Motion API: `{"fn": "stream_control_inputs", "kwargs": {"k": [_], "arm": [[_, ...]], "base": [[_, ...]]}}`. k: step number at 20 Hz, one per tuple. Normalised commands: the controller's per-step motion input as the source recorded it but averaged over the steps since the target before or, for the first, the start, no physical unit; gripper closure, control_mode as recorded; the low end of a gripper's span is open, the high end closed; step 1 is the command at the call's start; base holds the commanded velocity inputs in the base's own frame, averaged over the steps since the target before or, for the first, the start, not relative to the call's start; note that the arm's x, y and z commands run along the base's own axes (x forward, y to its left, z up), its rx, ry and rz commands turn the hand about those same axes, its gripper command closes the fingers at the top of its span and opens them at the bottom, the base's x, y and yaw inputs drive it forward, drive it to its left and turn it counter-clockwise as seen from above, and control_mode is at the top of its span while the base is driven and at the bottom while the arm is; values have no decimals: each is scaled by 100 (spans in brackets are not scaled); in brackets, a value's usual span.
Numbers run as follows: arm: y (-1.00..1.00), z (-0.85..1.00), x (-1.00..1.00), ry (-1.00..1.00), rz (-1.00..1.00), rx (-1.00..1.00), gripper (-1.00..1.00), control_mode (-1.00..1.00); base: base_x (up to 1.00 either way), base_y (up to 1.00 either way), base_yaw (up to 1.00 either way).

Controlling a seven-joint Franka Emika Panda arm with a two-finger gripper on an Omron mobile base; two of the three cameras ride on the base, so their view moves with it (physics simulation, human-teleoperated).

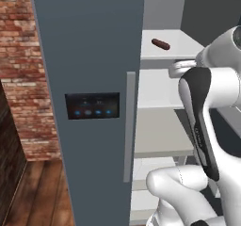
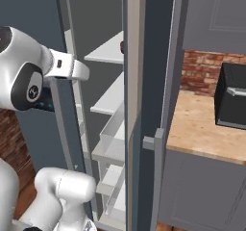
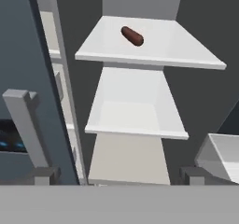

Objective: Retrieve the sausage and cheese from the fridge and place them on the cutting board on the counter.

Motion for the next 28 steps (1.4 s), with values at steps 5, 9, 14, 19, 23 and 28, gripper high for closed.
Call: {"fn": "stream_control_inputs", "kwargs": {"k": [5, 9, 14, 19, 23, 28], "arm": [[-43, 3, 4, 0, 10, 0, -100, -100], [-48, 4, 0, -4, 12, 0, -100, -100], [-14, 24, 4, -11, 6, 0, -100, -100], [-1, 30, 21, -5, 0, 0, -100, -100], [-8, 15, 20, -4, 0, 0, -100, -100], [0, 4, 26, -1, 0, 0, -100, -100]], "base": [[0, 0, 0], [0, 0, 0], [0, 0, 0], [0, 0, 0], [0, 0, 0], [0, 0, 0]]}}
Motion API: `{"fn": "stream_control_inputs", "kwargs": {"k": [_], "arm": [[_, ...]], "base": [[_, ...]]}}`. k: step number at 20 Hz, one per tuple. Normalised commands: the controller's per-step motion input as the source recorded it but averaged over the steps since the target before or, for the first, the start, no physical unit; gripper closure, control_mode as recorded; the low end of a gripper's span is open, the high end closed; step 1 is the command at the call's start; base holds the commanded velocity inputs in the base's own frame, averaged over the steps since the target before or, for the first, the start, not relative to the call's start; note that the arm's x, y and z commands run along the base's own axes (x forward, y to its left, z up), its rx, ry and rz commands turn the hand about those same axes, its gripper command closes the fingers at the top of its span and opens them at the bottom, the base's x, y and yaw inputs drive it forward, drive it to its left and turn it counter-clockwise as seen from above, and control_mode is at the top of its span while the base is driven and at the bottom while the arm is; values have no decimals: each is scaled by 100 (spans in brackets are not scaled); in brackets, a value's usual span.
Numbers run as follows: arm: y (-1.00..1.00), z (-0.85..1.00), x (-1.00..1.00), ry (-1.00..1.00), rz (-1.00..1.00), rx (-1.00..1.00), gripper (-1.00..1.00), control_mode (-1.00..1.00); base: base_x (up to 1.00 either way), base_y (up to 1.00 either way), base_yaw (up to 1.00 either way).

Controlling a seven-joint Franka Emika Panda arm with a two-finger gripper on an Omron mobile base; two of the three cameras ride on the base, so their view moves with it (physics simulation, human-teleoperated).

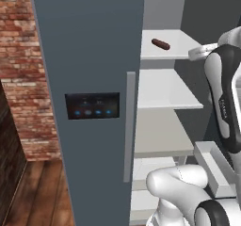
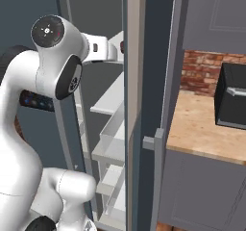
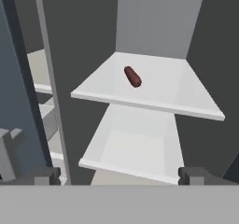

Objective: Retrieve the sausage and cheese from the fridge and place them on the cutting board on the counter.

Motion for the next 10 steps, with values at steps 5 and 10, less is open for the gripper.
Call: {"fn": "stream_control_inputs", "kwargs": {"k": [5, 10], "arm": [[0, 0, 48, 0, 0, 0, -100, -100], [-1, 0, 49, 0, 0, 2, -100, -100]], "base": [[0, 0, 0], [0, 0, 0]]}}
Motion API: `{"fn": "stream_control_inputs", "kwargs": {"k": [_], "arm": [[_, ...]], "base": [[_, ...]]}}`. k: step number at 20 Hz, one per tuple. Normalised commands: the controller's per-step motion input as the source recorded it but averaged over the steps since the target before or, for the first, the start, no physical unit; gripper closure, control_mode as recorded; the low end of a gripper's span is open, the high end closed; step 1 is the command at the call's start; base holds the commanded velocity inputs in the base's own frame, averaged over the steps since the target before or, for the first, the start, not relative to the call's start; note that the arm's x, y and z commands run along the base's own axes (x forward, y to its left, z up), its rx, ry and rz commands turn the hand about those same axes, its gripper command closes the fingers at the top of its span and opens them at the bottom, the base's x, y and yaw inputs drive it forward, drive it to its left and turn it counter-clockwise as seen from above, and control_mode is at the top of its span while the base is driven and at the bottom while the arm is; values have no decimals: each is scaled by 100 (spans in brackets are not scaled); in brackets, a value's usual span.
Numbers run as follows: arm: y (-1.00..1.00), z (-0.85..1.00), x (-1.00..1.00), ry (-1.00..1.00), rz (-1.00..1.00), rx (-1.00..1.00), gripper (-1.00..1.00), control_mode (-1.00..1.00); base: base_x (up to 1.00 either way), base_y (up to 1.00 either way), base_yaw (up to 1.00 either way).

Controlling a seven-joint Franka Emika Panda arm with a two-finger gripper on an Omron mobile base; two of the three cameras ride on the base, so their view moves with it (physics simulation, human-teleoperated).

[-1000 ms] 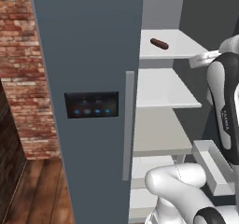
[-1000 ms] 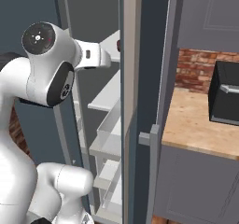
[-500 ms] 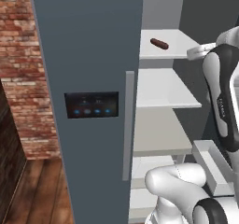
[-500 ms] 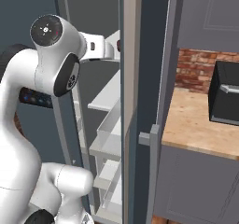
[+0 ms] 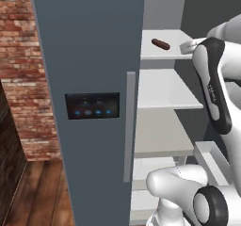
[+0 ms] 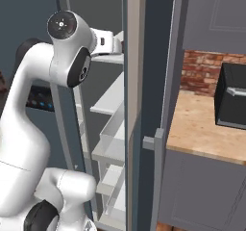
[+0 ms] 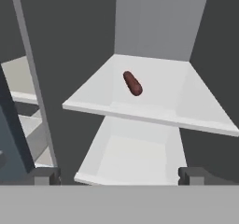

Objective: Retrieve the sausage and cheese from the fridge and place them on the cutting board on the counter.

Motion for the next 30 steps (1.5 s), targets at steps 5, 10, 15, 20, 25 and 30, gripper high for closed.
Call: {"fn": "stream_control_inputs", "kwargs": {"k": [5, 10, 15, 20, 25, 30], "arm": [[0, 0, 57, 2, 0, 7, -100, -100], [0, -4, 48, 5, 0, 4, -100, -100], [0, -11, 40, 4, 0, 0, -100, -100], [0, -8, 27, 1, 0, 0, -100, -100], [0, -17, 24, 2, 0, 0, -100, -100], [0, -12, 25, 0, 0, 0, -100, -100]], "base": [[0, 0, 0], [0, 0, 0], [0, 0, 0], [0, 0, 0], [0, 0, 0], [0, 0, 0]]}}
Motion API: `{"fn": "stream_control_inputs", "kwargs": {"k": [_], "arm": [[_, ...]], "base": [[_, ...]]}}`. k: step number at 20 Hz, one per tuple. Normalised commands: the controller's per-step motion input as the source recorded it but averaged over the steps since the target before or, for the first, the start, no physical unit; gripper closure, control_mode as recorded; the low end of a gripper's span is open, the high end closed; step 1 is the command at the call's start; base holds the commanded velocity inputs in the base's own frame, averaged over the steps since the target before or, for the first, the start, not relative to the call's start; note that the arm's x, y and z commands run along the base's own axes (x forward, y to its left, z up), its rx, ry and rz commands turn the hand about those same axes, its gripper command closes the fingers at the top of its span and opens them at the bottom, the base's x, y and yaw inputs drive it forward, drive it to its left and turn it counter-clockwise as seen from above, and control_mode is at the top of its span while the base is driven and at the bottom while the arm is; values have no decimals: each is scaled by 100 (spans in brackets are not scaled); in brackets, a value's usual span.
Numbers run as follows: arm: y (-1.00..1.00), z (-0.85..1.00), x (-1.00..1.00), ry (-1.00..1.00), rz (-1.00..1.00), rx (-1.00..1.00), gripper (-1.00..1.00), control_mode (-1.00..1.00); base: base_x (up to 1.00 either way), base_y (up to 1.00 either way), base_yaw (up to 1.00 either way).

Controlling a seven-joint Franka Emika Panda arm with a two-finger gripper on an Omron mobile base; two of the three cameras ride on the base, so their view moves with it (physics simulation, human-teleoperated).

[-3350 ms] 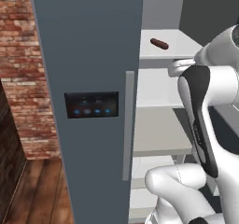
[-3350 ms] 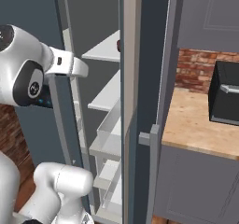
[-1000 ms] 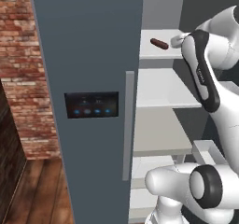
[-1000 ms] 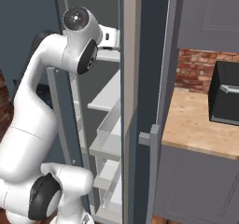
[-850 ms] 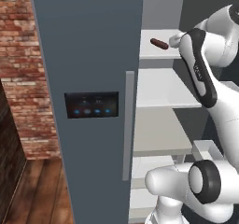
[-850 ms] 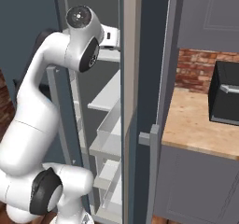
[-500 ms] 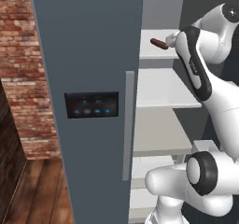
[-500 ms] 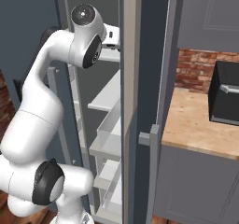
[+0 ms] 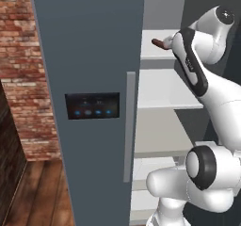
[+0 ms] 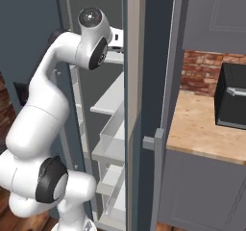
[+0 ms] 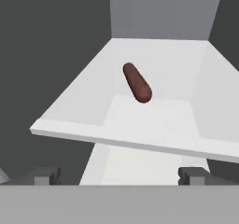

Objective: Retrieve the sausage and cheese from the fridge and place them on the cutting board on the counter.

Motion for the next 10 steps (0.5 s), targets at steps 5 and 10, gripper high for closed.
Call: {"fn": "stream_control_inputs", "kwargs": {"k": [5, 10], "arm": [[0, -1, 38, 0, 0, 0, -100, -100], [-1, -5, 25, 1, 0, 0, -100, -100]], "base": [[0, 0, 0], [0, 0, 0]]}}
